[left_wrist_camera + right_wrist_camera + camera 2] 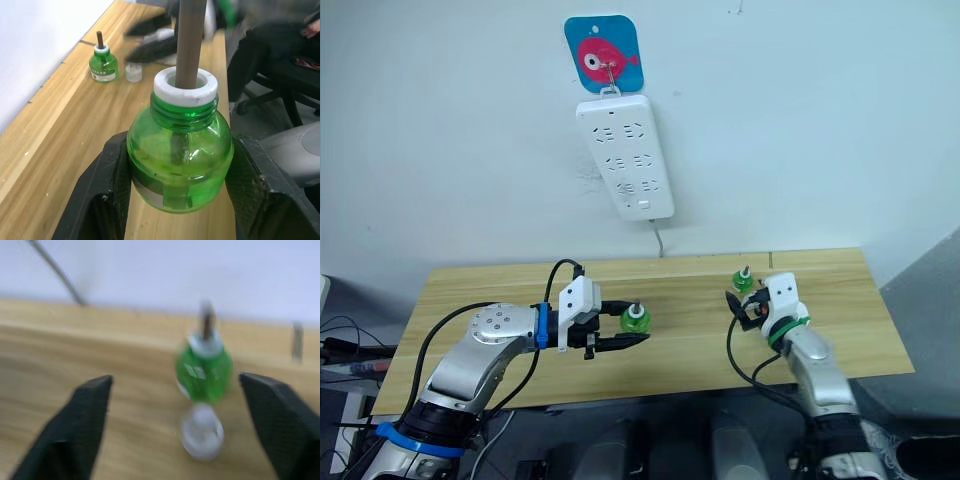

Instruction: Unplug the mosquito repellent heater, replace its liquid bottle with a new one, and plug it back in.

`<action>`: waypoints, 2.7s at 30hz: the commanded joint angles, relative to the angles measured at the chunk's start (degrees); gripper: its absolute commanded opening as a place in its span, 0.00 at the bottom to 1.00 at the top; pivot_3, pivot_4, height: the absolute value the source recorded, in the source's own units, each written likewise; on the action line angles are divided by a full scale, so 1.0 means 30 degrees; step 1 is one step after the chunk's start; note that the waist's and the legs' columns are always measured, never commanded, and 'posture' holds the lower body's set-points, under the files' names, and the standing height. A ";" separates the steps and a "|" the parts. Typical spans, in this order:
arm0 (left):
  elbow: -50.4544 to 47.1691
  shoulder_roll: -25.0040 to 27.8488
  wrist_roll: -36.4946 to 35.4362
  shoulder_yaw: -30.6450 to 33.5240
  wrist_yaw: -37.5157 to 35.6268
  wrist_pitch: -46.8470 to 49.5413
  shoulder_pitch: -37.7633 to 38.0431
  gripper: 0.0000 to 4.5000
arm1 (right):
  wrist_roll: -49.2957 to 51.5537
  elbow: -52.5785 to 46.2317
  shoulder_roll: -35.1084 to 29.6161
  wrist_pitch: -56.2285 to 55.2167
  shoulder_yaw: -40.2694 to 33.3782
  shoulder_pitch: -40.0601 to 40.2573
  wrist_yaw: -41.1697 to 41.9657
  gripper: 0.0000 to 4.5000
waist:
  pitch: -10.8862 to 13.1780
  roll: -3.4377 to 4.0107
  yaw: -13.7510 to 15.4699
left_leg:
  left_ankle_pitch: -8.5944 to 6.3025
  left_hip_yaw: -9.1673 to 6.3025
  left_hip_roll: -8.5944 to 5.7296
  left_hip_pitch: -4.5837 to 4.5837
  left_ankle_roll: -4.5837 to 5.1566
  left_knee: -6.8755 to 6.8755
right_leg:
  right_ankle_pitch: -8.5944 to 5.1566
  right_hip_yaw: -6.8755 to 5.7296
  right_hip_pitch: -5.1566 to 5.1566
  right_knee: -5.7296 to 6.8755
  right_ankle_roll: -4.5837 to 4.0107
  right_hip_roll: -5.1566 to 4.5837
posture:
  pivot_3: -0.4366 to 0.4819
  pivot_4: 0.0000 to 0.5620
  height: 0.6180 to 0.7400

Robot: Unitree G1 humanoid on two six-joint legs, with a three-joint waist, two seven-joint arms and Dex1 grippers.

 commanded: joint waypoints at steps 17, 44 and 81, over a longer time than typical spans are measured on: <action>-0.0528 -0.1361 -0.1305 -0.0467 -0.1311 0.0024 -0.2147 0.50 | 0.4346 -0.8402 -0.2022 0.8697 0.4782 -0.5333 0.5879 0.91 | -0.0009 -0.0015 -0.0056 | 0.0000 -0.0031 0.0003 -0.0025 0.0000 0.0009 | -0.0002 -0.0019 -0.0001 -0.0041 0.0004 0.0019 | 0.31 0.37 1.00; 0.0776 -0.2452 -0.4921 0.2062 0.0170 0.3916 -0.2387 1.00 | 0.9845 -0.8916 -0.0342 1.2449 -0.1240 -0.5485 0.2432 0.18 | -0.0009 -0.0015 -0.0135 | 0.0001 -0.0039 0.0012 -0.0024 -0.0001 0.0013 | -0.0001 -0.0029 -0.0008 -0.0016 0.0003 0.0020 | 0.27 0.37 1.00; -0.1327 -0.6830 -2.2228 0.7222 1.2893 1.5181 -0.3822 0.52 | 2.7108 -0.9577 0.2513 1.1717 -0.2797 -0.4035 -1.1715 0.18 | -0.0018 -0.0019 -0.0183 | 0.0003 -0.0027 0.0000 -0.0040 -0.0003 0.0023 | -0.0013 0.0006 -0.0012 -0.0006 0.0025 0.0040 | 0.28 0.35 1.00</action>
